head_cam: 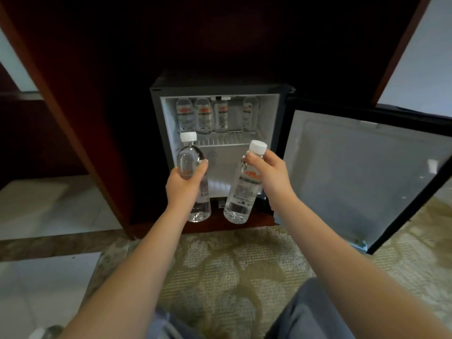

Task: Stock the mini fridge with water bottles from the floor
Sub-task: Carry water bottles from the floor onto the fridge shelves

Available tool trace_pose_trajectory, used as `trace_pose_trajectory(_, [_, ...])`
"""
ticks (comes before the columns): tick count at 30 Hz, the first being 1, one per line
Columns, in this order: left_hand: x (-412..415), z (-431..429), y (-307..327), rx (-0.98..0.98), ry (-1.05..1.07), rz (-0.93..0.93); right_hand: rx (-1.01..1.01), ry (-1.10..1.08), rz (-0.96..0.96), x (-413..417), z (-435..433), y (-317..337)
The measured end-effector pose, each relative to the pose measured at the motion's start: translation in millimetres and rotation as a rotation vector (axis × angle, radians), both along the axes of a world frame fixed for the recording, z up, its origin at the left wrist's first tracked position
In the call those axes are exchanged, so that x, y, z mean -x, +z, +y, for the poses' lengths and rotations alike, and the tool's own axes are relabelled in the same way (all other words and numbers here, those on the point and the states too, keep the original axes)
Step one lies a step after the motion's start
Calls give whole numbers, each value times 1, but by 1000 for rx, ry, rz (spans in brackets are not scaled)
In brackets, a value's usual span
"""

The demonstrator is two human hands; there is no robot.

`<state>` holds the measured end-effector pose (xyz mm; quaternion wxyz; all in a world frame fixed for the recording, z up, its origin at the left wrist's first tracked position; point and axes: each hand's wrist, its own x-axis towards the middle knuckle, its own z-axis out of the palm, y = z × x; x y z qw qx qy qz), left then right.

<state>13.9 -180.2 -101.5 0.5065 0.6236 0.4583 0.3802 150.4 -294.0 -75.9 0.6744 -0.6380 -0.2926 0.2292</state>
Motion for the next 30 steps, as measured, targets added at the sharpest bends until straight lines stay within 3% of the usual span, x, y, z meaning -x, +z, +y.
trace_pose_trajectory(6, [-25,31,-37,96,41,-54,20,40,-150,-45,48,-7])
trace_pose_trajectory(16, [-75,96,-62,110,155,-46,-93,-104,-354,-118,135,-8])
trace_pose_trajectory(25, [-95,113,-76,95,25,-208,-3,-123,-401,-162,200,-23])
trace_pose_trajectory(30, [-100,121,-81,42,-9,-180,44,-144,-472,-190,226,-18])
